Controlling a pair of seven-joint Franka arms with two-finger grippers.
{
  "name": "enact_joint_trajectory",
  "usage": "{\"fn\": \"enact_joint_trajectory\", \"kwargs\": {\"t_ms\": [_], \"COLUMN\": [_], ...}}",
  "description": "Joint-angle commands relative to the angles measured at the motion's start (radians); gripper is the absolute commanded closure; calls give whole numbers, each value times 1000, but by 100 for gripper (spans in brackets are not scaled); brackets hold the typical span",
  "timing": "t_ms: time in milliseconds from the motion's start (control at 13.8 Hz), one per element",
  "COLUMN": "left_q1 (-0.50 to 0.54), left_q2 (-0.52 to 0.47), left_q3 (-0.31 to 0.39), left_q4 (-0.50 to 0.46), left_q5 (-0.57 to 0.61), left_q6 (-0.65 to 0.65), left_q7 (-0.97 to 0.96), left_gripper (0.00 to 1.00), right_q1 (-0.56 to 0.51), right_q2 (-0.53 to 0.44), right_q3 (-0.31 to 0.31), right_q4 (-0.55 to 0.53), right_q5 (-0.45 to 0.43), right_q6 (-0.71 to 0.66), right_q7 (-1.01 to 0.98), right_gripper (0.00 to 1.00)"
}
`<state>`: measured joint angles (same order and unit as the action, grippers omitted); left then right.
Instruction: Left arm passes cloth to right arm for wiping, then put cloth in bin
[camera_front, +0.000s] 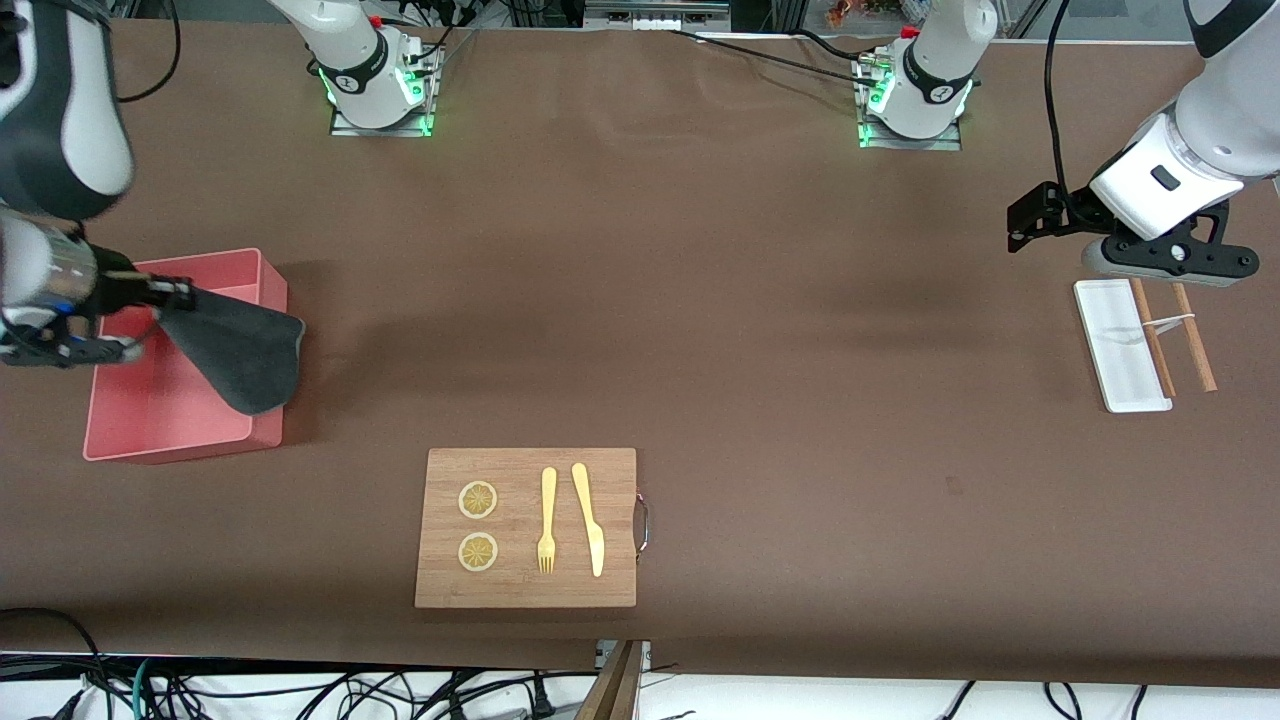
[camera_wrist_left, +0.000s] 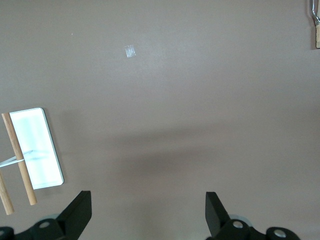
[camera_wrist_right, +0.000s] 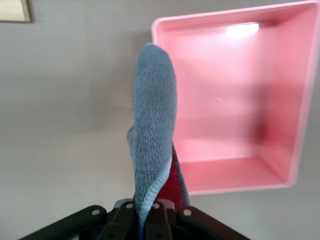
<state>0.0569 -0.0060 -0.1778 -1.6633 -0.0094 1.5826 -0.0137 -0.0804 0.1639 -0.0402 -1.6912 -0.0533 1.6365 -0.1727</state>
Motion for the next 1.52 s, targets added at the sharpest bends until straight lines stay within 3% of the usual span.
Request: {"fn": "enact_joint_trajectory", "kwargs": {"t_ms": [0,145,508,580,653,725,798,1015,1450], "left_q1": [6,6,6,6,6,6,6,6,6], "left_q2": [-17,-17,-17,-15,-15,-15,-17,-17,-15], "left_q3": [-3,-3,-5,-5,-5,-5,-5,-5,-5], "left_q4": [-9,-9,-9,-9,-9,-9,-9,-9,-9], "left_q5": [20,20,20,20,20,20,20,20,20], "left_q6": [-12,-21,-27,-27,-27,-27,-29,-29,-29], "left_q7": [20,20,17,17,17,17,17,17,12], "left_gripper": [0,0,0,0,0,0,0,0,0], "right_q1": [-42,-44,-48,-48,-48,-48,-48,-47,-35], "right_q2": [-49,-50,-27,-20,-17,-17,-20,-43,-136], "right_q3": [5,-36,-43,-43,-43,-43,-41,-35,111], "right_q4": [59,70,6,-1,-1,-1,2,16,50], "right_q5": [-46,-48,-53,-51,-50,-43,-39,-14,3], "right_q6": [-88,-78,9,17,19,26,34,46,25], "right_q7": [-80,-131,-131,-129,-129,-131,-142,-130,85], "right_gripper": [100,100,100,83,49,6,0,0,0]}}
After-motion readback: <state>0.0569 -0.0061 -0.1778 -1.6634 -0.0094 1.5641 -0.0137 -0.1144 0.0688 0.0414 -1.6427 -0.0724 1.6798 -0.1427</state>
